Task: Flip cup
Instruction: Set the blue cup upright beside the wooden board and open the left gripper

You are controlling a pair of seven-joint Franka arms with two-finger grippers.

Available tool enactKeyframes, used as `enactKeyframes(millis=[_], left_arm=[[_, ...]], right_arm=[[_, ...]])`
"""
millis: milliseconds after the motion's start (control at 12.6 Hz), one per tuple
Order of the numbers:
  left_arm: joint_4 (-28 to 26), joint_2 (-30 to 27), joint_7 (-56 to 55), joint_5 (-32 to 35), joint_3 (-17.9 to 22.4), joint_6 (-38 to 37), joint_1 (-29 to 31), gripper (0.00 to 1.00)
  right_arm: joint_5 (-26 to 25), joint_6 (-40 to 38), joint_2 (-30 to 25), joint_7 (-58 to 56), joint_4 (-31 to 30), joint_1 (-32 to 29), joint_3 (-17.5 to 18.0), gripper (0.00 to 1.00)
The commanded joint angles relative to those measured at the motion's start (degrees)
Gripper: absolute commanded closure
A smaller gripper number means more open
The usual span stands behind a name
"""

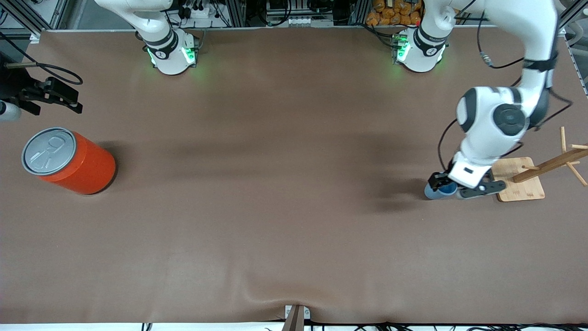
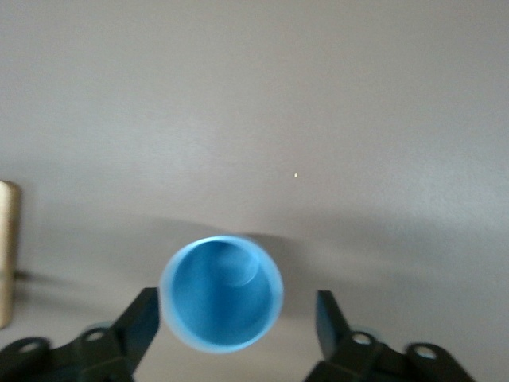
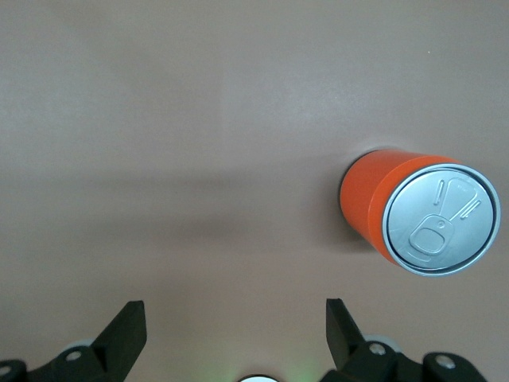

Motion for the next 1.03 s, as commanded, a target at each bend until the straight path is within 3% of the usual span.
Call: enactKeyframes(millis=[0, 317, 712, 791, 950], left_arm=[[7.54, -1.15, 4.22, 1.54, -0.17, -12.66, 1.51, 0.0], [12.48, -5.81, 17.31, 1.54, -0.26, -22.8, 7.92, 0.0], [22.14, -7.38, 15.69, 1.54, -0.87, -36.24, 7.5, 0.0], [22.68, -8.35, 14.63, 1.54, -2.53, -37.05, 8.8, 0.0], [24.6, -9.41, 13.13, 1.63, -16.17, -38.89, 19.74, 0.0]], right_arm=[[0.93, 0.31, -1.95, -0.85, -2.03, -1.0, 0.34, 0.0], [1.19, 0.31, -1.87, -0.85, -1.94, -1.08, 0.34, 0.0], [1.81, 0.31, -1.78, -0.94, -1.94, -1.79, 0.34, 0.0], [1.81, 0.22, -1.78, -0.94, -1.94, -1.61, 0.26, 0.0], [1.81, 0.22, -1.78, -0.94, -1.94, -1.17, -0.62, 0.0]])
